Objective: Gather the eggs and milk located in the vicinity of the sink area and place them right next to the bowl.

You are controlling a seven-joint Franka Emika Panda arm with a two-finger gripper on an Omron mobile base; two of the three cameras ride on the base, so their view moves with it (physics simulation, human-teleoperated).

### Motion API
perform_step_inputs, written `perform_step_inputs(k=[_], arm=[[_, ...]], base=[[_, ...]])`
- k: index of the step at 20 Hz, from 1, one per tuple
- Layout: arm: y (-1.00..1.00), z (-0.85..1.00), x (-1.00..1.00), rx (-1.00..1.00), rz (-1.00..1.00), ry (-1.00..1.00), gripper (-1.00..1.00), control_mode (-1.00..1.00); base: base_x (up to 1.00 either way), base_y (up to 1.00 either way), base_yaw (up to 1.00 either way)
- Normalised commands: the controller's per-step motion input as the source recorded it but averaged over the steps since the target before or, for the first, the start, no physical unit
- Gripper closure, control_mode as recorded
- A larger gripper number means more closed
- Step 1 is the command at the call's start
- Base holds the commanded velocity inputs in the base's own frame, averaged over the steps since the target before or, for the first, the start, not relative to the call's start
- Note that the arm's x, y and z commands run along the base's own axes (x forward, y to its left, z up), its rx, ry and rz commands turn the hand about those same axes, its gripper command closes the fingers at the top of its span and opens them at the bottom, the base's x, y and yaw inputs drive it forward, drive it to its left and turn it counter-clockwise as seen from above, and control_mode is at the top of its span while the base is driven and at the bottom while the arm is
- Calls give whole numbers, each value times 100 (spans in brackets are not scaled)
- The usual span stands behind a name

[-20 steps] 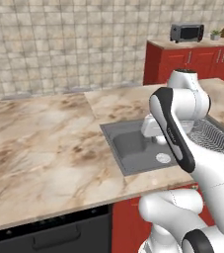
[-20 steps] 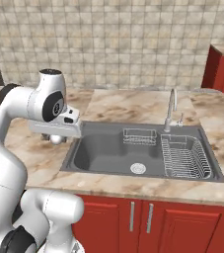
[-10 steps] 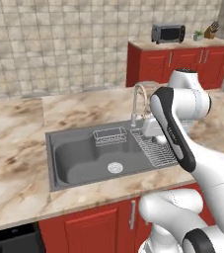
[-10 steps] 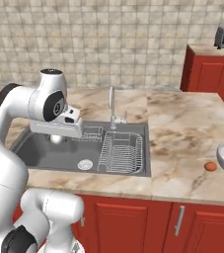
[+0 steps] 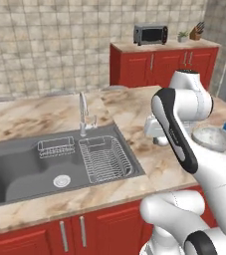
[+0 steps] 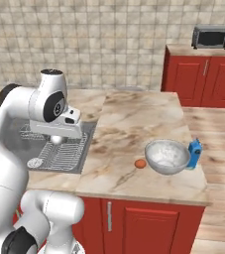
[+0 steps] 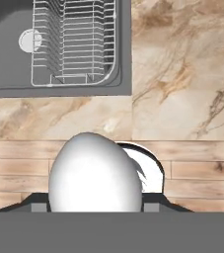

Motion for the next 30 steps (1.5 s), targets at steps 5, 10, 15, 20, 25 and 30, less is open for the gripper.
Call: perform_step_inputs(k=[5,10,15,20,25,30], arm=[[0,0,0,0,0,0,100,100],[0,0,0,0,0,0,100,100],[0,0,0,0,0,0,100,100],[0,0,0,0,0,0,100,100],[0,0,0,0,0,0,100,100],[0,0,0,0,0,0,100,-100]], base=[[38,-75,0],[45,-2,-2],[0,0,0],[0,0,0],[0,0,0],[0,0,0]])
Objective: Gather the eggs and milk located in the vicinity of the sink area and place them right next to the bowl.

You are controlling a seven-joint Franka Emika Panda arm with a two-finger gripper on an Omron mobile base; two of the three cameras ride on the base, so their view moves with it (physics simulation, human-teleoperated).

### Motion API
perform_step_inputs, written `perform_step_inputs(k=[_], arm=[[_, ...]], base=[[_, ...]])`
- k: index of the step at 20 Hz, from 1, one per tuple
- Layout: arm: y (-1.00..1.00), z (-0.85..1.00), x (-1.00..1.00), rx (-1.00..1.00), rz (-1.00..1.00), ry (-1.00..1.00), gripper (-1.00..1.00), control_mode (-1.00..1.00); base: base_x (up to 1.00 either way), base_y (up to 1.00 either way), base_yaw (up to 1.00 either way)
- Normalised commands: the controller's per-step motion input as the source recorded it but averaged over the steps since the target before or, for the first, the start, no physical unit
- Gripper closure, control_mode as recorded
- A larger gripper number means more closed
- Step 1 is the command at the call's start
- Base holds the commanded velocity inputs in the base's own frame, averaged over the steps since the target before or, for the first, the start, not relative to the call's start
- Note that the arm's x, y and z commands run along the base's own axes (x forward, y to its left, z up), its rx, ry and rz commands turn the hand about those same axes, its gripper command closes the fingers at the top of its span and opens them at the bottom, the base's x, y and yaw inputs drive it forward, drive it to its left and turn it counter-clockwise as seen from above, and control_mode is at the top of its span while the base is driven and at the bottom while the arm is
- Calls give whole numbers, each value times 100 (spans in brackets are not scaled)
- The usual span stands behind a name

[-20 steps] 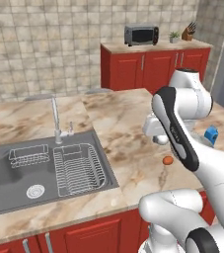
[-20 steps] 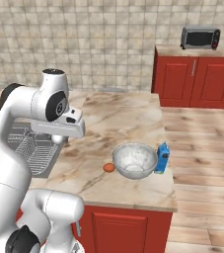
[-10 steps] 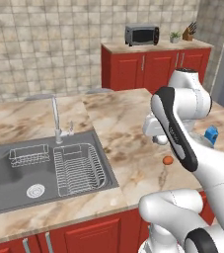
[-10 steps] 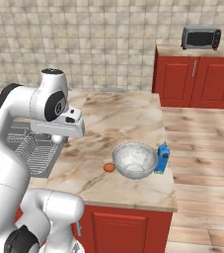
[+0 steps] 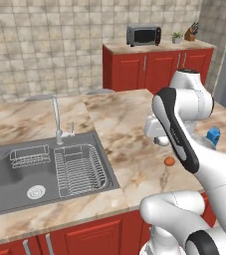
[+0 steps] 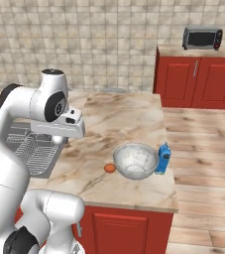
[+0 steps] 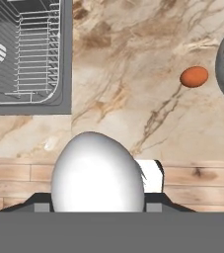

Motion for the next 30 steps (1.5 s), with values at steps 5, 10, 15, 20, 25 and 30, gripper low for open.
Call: perform_step_inputs(k=[5,10,15,20,25,30], arm=[[0,-2,-3,0,-31,3,100,-100],[-18,-20,0,-4,-59,26,100,-100],[-38,-32,13,-10,-56,29,100,-100],[-25,-32,22,-14,-20,5,100,-100],[-21,-28,20,-14,-6,0,100,-100],[-19,-34,18,-9,-3,0,100,-100]], base=[[0,0,0],[0,0,0],[0,0,0],[0,0,0],[0,0,0],[0,0,0]])
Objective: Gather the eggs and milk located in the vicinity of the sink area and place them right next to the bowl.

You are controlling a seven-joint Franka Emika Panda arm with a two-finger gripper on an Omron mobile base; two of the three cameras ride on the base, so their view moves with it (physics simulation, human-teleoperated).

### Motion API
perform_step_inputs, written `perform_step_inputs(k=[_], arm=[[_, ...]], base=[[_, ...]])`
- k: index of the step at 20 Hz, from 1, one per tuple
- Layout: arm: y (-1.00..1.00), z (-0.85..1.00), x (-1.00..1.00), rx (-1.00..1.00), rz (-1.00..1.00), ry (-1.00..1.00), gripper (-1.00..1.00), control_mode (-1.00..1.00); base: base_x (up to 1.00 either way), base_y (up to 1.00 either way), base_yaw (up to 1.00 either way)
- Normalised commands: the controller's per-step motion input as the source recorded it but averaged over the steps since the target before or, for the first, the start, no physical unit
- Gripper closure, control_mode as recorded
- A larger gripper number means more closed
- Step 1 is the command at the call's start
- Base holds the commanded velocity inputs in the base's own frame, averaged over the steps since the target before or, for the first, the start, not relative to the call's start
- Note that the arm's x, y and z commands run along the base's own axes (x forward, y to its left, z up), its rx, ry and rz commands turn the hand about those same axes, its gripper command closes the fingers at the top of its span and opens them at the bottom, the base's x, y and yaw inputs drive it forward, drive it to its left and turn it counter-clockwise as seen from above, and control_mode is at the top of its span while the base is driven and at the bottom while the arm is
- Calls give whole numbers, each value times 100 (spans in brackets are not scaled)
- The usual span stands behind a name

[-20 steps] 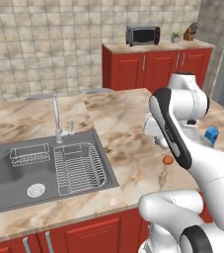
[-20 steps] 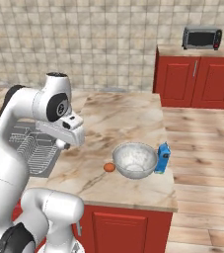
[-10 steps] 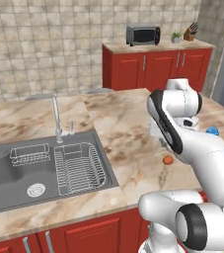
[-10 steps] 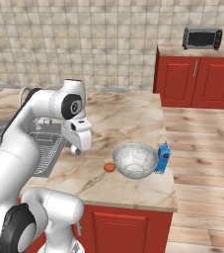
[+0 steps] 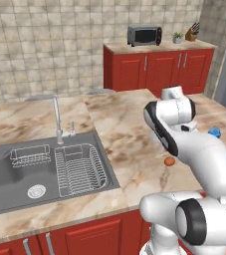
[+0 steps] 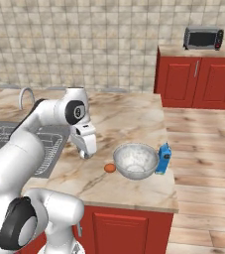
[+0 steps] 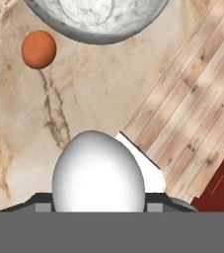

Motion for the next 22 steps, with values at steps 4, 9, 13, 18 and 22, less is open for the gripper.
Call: perform_step_inputs(k=[4,9,13,18,22], arm=[[-21,-52,19,0,0,0,100,-100],[-8,-52,24,0,0,0,100,-100],[-9,-15,35,0,0,0,100,-100],[-18,-7,43,0,0,0,100,-100],[-19,0,18,0,0,0,100,-100]], base=[[0,0,0],[0,0,0],[0,0,0],[0,0,0],[0,0,0]])
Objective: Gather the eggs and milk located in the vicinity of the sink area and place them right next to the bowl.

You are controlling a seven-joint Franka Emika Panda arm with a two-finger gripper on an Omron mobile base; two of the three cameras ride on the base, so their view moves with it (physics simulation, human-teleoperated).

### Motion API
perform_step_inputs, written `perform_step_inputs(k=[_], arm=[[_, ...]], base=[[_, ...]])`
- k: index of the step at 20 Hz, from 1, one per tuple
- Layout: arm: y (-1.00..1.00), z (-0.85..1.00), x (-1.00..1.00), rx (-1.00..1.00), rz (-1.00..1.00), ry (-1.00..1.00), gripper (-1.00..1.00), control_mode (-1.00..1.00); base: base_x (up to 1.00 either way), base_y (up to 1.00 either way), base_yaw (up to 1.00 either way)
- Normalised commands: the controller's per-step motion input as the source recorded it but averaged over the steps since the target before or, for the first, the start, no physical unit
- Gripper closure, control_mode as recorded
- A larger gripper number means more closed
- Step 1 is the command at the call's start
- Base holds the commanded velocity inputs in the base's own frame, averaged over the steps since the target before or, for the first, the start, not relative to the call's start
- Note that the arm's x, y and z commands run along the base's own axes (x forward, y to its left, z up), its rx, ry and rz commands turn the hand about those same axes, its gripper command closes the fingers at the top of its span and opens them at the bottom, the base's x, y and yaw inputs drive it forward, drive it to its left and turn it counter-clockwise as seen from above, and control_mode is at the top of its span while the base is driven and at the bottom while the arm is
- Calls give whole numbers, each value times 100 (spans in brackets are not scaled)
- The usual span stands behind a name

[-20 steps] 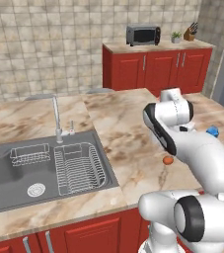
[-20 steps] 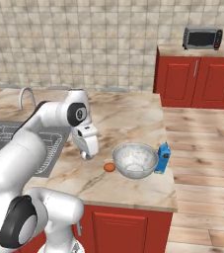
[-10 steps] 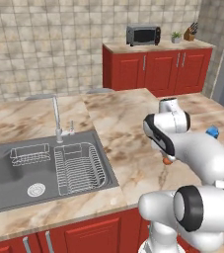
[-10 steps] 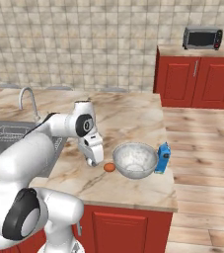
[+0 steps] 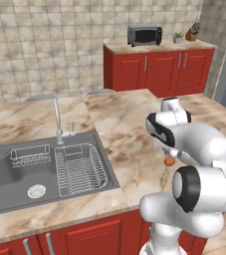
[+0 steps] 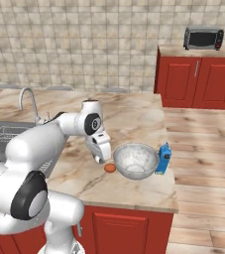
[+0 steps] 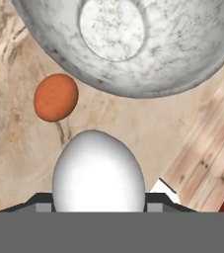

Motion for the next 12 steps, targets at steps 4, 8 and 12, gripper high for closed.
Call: perform_step_inputs(k=[4,8,12], arm=[[-10,-7,-3,0,0,0,100,-100],[0,-32,-24,0,0,0,100,-100],[0,-27,-16,0,0,-1,100,-100]], base=[[0,0,0],[0,0,0],[0,0,0]])
